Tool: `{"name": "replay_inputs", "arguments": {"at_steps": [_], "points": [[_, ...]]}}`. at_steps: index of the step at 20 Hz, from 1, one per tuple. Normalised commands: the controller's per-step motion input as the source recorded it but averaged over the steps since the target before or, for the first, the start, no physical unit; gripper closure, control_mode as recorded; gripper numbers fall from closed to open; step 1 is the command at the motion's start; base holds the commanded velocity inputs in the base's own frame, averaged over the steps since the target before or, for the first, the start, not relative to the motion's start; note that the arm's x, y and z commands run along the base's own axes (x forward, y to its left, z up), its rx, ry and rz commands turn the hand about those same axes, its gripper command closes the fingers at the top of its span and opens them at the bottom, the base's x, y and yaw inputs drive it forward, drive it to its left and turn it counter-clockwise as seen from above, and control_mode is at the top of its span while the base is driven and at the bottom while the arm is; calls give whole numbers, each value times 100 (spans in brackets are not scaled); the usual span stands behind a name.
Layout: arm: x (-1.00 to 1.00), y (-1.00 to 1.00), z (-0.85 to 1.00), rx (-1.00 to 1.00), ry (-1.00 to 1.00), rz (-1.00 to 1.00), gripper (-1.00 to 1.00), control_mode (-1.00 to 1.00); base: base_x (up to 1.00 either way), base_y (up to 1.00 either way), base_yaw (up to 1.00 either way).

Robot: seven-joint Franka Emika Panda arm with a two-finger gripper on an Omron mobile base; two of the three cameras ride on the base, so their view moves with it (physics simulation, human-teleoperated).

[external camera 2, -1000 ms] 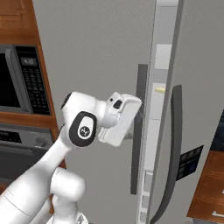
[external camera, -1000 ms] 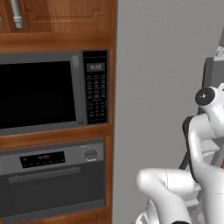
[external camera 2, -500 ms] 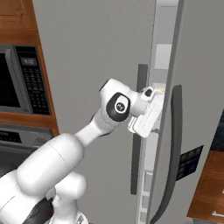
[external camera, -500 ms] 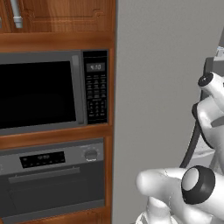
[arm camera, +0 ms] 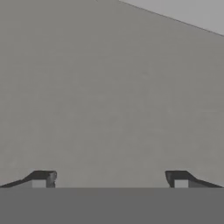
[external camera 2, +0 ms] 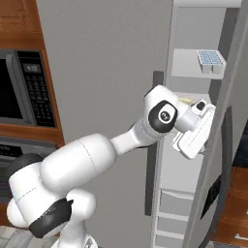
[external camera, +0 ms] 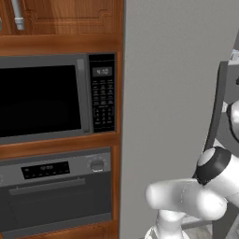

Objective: Open the freezer door, pick up the ice cube tray from the freezer, and place it on the dining counter.

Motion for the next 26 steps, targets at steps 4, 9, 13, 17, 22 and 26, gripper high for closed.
{"name": "replay_inputs", "arguments": {"at_steps": [4, 9, 13, 17, 22, 26], "points": [[-48, -100, -7, 1, 0, -8, -100, -100, 0, 0, 0], [-23, -57, -7, 11, -1, -2, -100, -100, 0, 0, 0], [-79, 90, -8, 9, 0, 13, -100, -100, 0, 0, 0], [-58, 100, 0, 0, 0, 30, -100, -100, 0, 0, 0], [-19, 100, 0, 0, 4, 40, -100, -100, 0, 0, 0], [0, 100, 5, 2, 16, 45, -100, -100, 0, 0, 0]]}}
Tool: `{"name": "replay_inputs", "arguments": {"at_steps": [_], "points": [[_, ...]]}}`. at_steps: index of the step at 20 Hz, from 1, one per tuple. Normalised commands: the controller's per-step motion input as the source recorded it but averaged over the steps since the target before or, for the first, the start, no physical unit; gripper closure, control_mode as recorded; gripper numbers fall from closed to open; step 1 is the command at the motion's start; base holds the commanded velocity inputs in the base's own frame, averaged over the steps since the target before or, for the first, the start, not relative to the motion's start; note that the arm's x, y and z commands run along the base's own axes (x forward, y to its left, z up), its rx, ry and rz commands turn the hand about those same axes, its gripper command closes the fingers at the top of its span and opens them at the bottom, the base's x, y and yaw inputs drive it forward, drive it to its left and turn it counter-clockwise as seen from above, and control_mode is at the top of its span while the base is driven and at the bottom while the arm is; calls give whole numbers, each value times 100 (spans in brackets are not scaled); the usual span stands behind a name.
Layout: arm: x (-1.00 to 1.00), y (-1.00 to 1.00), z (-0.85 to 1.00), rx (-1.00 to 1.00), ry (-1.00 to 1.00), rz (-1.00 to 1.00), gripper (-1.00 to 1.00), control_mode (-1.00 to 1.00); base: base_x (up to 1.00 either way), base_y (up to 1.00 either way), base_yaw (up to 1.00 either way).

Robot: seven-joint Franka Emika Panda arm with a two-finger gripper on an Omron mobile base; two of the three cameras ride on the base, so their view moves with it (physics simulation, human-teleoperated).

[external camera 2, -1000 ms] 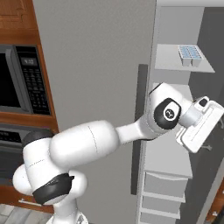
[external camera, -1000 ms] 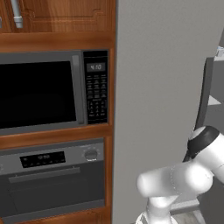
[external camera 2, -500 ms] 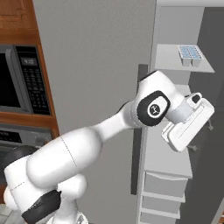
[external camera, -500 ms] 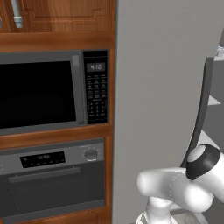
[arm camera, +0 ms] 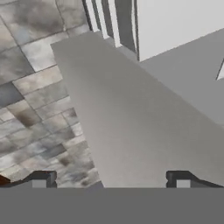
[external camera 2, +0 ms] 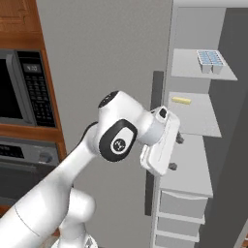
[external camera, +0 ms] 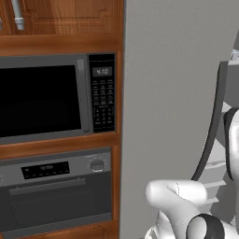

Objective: Open the freezer door, pick up the ice cube tray from the freezer, and place it on the dining counter.

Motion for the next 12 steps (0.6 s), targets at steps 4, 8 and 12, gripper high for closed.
{"name": "replay_inputs", "arguments": {"at_steps": [4, 8, 12], "points": [[13, 100, 15, 7, 10, 46, -100, -100, 0, 0, 0], [33, 94, 11, 11, 5, 36, -100, -100, 0, 0, 0], [32, 46, 7, 9, 5, 17, -100, -100, 0, 0, 0]]}}
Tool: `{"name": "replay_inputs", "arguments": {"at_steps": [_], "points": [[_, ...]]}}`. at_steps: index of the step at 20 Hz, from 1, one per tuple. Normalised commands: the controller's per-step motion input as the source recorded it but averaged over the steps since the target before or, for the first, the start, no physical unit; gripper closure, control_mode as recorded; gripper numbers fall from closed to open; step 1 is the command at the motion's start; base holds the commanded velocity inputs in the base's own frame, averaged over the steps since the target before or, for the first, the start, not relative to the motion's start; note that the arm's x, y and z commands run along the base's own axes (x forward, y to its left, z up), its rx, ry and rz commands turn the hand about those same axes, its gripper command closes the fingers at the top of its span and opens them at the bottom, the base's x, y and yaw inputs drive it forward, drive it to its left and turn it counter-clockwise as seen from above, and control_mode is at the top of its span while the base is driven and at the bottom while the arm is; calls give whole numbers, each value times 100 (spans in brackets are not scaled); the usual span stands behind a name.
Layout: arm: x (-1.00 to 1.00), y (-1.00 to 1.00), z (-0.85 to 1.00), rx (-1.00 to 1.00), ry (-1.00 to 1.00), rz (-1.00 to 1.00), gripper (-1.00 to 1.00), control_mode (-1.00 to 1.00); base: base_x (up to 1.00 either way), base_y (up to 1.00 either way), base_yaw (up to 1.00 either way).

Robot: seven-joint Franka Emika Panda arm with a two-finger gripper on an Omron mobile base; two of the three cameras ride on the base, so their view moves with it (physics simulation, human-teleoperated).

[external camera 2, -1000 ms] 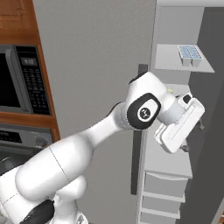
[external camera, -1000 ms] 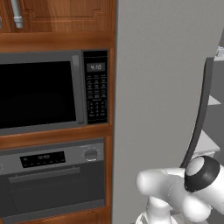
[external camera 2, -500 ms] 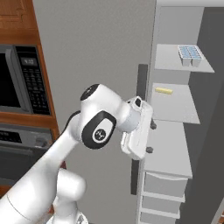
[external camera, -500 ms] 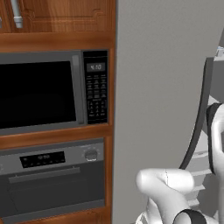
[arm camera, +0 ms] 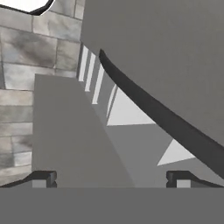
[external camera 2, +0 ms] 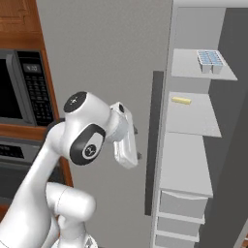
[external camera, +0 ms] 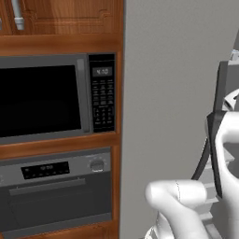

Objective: Open the freezer door, pick up the ice cube tray from the freezer, and place it on the dining counter.

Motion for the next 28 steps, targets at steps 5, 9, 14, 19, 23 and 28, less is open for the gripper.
{"name": "replay_inputs", "arguments": {"at_steps": [5, 9, 14, 19, 23, 28], "points": [[1, 4, 0, 0, 0, 0, -100, 100, -2, -22, 0], [0, 0, 0, 0, 0, 0, -100, 100, -8, -93, 0], [0, 0, 0, 0, 0, 0, -100, 100, 8, -65, 0], [0, 0, 0, 0, 0, 0, -100, 100, 49, -18, 0], [0, 0, 0, 0, 0, 0, -100, 100, 63, -9, 0], [0, 0, 0, 0, 0, 0, -100, 100, 45, -16, 0]]}}
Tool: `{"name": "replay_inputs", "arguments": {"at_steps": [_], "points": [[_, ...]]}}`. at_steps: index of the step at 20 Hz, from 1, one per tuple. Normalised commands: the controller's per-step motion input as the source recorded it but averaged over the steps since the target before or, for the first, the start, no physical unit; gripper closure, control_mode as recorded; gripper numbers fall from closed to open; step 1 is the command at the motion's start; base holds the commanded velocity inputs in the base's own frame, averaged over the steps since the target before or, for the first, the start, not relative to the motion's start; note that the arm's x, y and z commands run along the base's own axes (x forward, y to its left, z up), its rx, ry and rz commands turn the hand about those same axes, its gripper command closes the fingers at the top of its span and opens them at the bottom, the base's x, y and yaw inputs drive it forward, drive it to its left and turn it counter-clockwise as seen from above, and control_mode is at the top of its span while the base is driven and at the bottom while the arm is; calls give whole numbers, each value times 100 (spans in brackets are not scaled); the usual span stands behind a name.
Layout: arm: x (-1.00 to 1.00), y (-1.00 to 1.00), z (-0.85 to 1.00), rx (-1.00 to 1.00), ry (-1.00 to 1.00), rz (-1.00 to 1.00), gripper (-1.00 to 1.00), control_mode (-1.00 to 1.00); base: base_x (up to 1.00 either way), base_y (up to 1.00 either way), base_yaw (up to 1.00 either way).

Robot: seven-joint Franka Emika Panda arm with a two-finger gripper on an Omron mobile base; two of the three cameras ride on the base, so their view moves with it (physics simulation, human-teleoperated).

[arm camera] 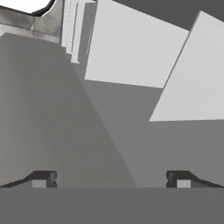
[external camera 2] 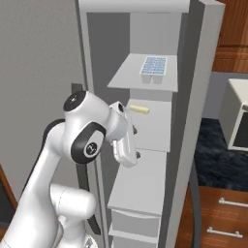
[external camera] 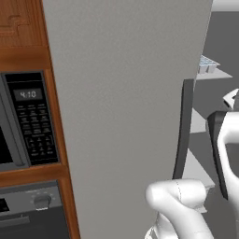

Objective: Open the freezer door, pick up the ice cube tray from the freezer, and place it on the dining counter.

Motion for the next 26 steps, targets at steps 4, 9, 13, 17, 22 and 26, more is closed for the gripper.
{"name": "replay_inputs", "arguments": {"at_steps": [4, 9, 13, 17, 22, 26], "points": [[6, -33, 48, 10, -4, 0, -100, -100, 8, -8, 0], [26, -44, 86, 18, -4, 0, -100, -100, 0, 0, 0], [92, 9, 58, 18, -10, 0, -100, -100, 0, 0, 0], [100, 18, 12, 13, -16, 1, -100, -100, 0, 0, 0], [100, 11, 1, 11, -20, 11, -100, -100, 0, 0, 0], [88, 0, 5, 10, -4, 22, -100, -100, 0, 0, 0]]}}
